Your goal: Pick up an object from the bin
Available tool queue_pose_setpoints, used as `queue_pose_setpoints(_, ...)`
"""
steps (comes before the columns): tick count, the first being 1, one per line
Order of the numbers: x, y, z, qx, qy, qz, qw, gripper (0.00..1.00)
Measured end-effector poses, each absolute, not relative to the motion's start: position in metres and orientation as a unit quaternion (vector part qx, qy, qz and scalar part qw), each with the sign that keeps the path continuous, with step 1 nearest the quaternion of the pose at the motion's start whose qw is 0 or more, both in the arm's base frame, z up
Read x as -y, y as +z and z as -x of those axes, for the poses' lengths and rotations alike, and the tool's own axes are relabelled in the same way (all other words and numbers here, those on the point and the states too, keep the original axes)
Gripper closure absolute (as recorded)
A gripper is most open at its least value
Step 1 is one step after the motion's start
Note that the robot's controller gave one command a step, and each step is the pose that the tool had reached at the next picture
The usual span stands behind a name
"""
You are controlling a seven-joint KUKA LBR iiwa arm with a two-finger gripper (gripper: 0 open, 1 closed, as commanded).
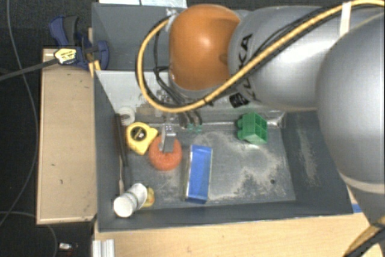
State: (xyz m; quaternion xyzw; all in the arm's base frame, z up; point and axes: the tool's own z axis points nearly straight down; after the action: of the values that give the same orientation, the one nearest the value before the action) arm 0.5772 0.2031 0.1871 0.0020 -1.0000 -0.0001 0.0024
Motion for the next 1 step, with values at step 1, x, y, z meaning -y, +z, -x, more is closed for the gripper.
queue_pose_setpoints(1,-0.2022,0.1913,-0.5793,1.0,-0.001,0.0,-0.001,0.0)
